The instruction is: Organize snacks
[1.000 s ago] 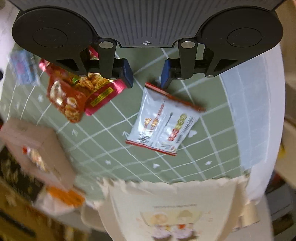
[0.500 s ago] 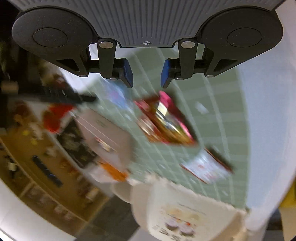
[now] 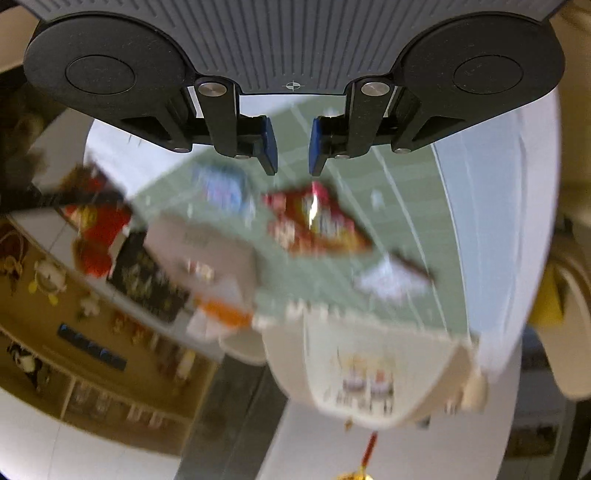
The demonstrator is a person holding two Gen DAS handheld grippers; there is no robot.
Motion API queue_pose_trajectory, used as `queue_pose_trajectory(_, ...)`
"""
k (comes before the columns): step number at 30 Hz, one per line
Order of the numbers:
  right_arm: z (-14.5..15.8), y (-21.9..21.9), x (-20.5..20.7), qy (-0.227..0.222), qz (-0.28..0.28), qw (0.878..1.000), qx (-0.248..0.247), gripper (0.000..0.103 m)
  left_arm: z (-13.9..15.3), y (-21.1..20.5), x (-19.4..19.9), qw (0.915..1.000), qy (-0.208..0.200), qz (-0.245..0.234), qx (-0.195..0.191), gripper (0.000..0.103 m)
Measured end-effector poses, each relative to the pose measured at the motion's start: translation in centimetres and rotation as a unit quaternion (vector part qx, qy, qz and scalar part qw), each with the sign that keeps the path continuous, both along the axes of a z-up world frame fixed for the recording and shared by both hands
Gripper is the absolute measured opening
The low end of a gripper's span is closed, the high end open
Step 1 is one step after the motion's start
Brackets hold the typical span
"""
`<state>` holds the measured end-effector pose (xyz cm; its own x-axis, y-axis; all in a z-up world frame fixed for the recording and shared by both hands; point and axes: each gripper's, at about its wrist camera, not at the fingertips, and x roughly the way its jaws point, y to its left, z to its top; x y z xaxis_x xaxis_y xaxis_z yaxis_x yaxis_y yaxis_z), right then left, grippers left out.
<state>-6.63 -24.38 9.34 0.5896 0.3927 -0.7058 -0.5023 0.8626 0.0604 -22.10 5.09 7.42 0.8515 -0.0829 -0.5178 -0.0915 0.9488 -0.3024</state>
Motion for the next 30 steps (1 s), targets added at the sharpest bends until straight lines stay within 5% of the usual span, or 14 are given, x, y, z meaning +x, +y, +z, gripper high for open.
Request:
queue_pose_trajectory(3,-0.2,1.1,0.4,0.003,0.007,1.0,0.013,0.06,3.8,0.9,0.9,0.9995,-0.019,0.003,0.025,0.023)
queue_pose_trajectory(9,-1.6,5.6,2.1,0.024,0.018,0.999,0.012,0.06,6.3,6.2,7.0,0.9991,0.022,0.03,-0.019,0.023)
queue_pose_trajectory(14,-2.9,8.3,3.7,0.042,0.009,0.999,0.007,0.06,4.7,10.8,13.2,0.996,0.078,0.043,-0.001,0.024)
queue_pose_trajectory(20,-4.3,8.4,3.4,0.024,-0.001,0.999,-0.034,0.06,1.1,13.2,21.4,0.9944,0.096,0.007,0.044,0.024)
queue_pose_trajectory(23,-4.7,7.6,3.2,0.035,-0.023,0.997,-0.069,0.06,-1.1,11.8,25.0,0.985,0.137,-0.053,0.092,0.028)
queue_pose_trajectory(26,-4.6,6.9,3.1,0.047,-0.034,0.996,-0.073,0.06,-3.4,9.6,27.1,0.9657,0.171,-0.11,0.161,0.029)
queue_pose_trajectory(30,-4.5,7.0,3.7,0.048,-0.038,0.995,-0.073,0.06,-4.4,7.9,26.9,0.9522,0.166,-0.138,0.216,0.039)
